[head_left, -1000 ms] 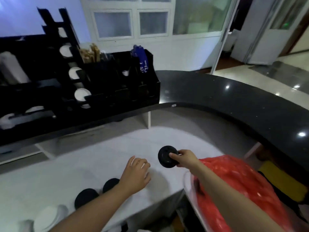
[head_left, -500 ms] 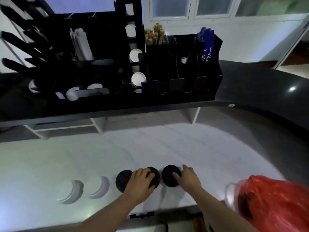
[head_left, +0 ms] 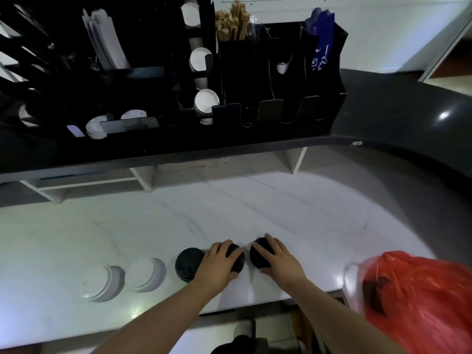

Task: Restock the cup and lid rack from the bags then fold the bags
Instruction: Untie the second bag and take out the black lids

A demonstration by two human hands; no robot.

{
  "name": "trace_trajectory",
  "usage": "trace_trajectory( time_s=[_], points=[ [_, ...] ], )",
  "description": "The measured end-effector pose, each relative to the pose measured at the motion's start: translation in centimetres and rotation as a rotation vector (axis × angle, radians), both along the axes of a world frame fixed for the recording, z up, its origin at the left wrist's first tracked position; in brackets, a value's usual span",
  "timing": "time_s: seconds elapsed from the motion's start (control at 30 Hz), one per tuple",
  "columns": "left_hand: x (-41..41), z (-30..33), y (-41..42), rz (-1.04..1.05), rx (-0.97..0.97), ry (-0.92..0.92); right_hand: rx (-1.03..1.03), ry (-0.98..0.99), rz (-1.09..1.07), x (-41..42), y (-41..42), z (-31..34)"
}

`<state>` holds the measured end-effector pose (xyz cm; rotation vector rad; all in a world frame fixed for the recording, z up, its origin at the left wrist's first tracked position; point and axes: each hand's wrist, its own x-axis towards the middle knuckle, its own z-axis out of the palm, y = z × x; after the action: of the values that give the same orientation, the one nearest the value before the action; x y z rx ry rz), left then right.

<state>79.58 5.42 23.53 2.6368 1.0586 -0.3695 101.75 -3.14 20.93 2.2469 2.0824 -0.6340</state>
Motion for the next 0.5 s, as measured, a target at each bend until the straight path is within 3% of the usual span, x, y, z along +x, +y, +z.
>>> trace_trajectory(
  time_s=[0.2,0.27,0.37,0.5],
  points=[
    [0.2,0.3,-0.3,-0.051,0.048,0.001,-0.002,-0.014,0.009,-0.4,-1.1,-0.4],
    [1.2,0.6,-0.6,-0.096,0.138,-0.102,0.058,0.012,0.024,0.3,-1.3,0.6],
    [4.4,1.1,-1.0,-0.156,0.269,-0.317,0.254,0.089,-0.123,2.5,-2.8,2.7],
    [10.7,2.1,-2.3,-0.262,0.249,-0.388,0.398,0.09,-0.361,7.9,-6.7,5.3]
  ],
)
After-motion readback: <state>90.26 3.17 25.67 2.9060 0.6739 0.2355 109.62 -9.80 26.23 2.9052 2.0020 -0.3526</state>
